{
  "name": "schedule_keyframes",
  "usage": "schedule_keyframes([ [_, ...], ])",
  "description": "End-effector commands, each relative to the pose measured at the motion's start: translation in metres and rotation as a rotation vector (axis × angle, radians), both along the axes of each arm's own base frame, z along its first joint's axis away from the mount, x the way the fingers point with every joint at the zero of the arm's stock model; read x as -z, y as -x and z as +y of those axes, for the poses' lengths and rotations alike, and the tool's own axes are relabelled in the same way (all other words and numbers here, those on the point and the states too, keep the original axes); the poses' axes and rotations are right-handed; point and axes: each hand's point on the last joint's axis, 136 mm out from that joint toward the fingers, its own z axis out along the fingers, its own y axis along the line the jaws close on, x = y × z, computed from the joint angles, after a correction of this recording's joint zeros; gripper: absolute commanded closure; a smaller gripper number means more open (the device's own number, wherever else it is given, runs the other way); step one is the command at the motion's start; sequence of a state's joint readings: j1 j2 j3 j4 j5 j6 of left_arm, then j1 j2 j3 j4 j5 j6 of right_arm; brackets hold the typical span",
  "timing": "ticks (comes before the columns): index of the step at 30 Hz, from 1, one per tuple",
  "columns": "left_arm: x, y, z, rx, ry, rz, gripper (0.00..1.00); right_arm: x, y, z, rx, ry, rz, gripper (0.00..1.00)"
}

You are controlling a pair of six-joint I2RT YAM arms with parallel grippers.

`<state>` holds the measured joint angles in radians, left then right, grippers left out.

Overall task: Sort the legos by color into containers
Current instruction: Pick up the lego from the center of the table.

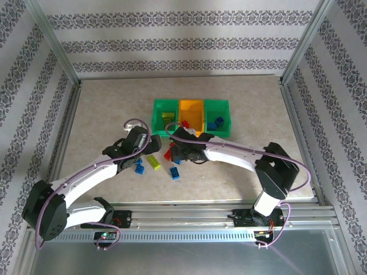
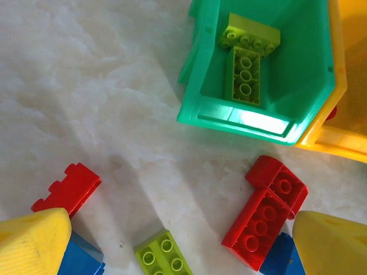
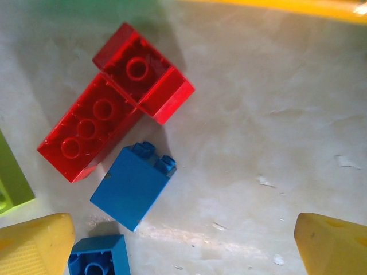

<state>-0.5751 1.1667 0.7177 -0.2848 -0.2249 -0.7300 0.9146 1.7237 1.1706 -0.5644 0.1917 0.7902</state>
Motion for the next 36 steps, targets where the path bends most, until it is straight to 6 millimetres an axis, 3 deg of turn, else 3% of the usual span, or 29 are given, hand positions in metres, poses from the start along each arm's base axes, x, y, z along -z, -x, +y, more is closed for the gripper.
schedule_keyframes([
  [1,0.002,0.008,0.015,-0.052,-0.021,0.000,0.00,-0.002,-0.003,0.019,0.018,-0.033,0.014,0.02],
  [5,0.001,0.009,0.018,-0.054,-0.023,-0.004,0.00,0.005,-0.007,0.027,0.016,-0.031,0.025,0.04],
  [9,0.001,0.008,0.018,-0.055,-0.023,0.002,0.00,0.010,-0.011,0.031,0.008,-0.024,0.029,0.12],
  [17,0.003,0.007,0.018,-0.056,-0.021,0.005,0.00,0.028,-0.012,0.031,0.023,-0.014,0.077,0.21],
  [36,0.007,0.007,0.018,-0.060,-0.017,0.019,0.00,0.042,0.003,-0.001,0.080,0.030,0.108,0.37],
])
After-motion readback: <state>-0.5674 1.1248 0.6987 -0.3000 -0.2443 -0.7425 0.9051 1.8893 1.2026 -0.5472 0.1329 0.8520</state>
